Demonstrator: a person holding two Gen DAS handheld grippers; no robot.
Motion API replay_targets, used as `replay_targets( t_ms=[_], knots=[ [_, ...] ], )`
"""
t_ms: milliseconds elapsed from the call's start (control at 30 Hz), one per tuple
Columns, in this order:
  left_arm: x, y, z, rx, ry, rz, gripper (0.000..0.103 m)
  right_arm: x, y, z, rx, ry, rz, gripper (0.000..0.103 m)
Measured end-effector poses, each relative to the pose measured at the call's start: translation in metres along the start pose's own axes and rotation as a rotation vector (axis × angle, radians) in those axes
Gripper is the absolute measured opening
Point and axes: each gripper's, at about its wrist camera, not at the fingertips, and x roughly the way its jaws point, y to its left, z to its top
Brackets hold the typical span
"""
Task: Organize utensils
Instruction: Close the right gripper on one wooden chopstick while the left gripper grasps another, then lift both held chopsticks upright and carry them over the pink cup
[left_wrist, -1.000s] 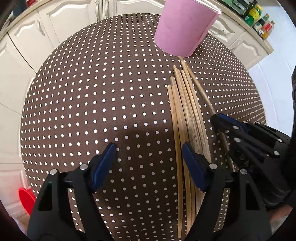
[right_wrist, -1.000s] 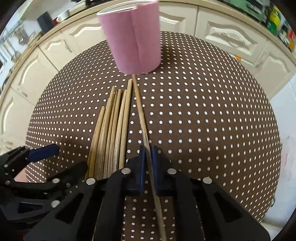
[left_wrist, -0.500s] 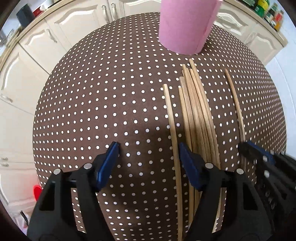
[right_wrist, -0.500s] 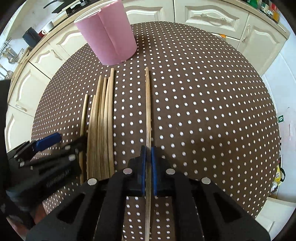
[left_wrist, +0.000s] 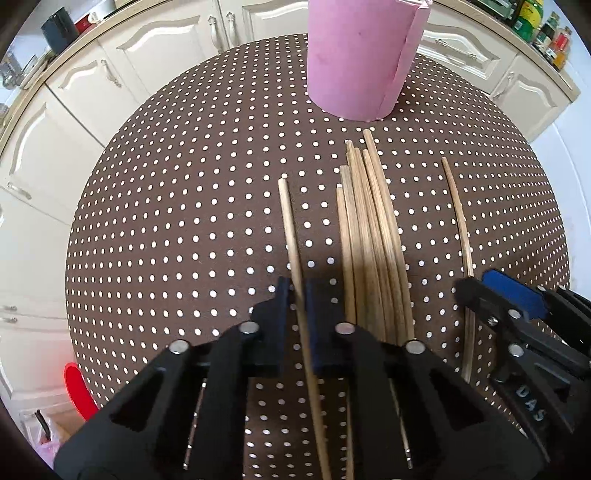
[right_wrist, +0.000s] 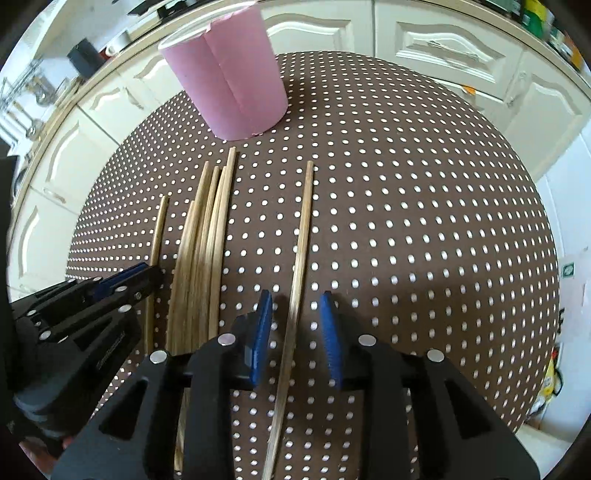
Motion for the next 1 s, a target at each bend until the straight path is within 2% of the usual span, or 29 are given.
replay_targets(
  t_ms=[100, 133, 167, 200, 400, 667, 1000],
  knots=[
    [-0.002, -0.007, 0.0, 0.003, -0.006, 0.009, 0.006, 0.005, 0.002, 0.009, -0.025, -0.005, -0.006, 0.025],
    [-0.005, -0.01, -0.001, -0.009, -0.009, 0.006, 0.006, 0.006, 0.001, 0.01, -0.021, -0.015, 0.003, 0.019],
    [-0.004, -0.01, 0.0, -0.022, -0.007, 0.002, 0.006, 0.007, -0.001, 0.011, -0.013, -0.025, 0.017, 0.007],
    [-0.005, -0.01, 0.0, -0.041, -0.002, 0.002, 0.006, 0.009, -0.004, 0.012, 0.0, -0.025, 0.034, 0.006],
    [-0.018, 0.008, -0.015, -0.137, -0.009, 0.027, 0.005, 0.009, -0.022, 0.021, 0.041, -0.025, 0.123, 0.005],
    [-0.068, 0.03, -0.021, -0.198, -0.071, 0.055, 0.005, -0.028, -0.038, 0.045, 0.072, -0.143, 0.196, 0.005],
    [-0.12, 0.044, -0.001, -0.208, -0.184, 0.056, 0.005, -0.074, -0.038, 0.058, 0.089, -0.28, 0.191, 0.005]
  ],
)
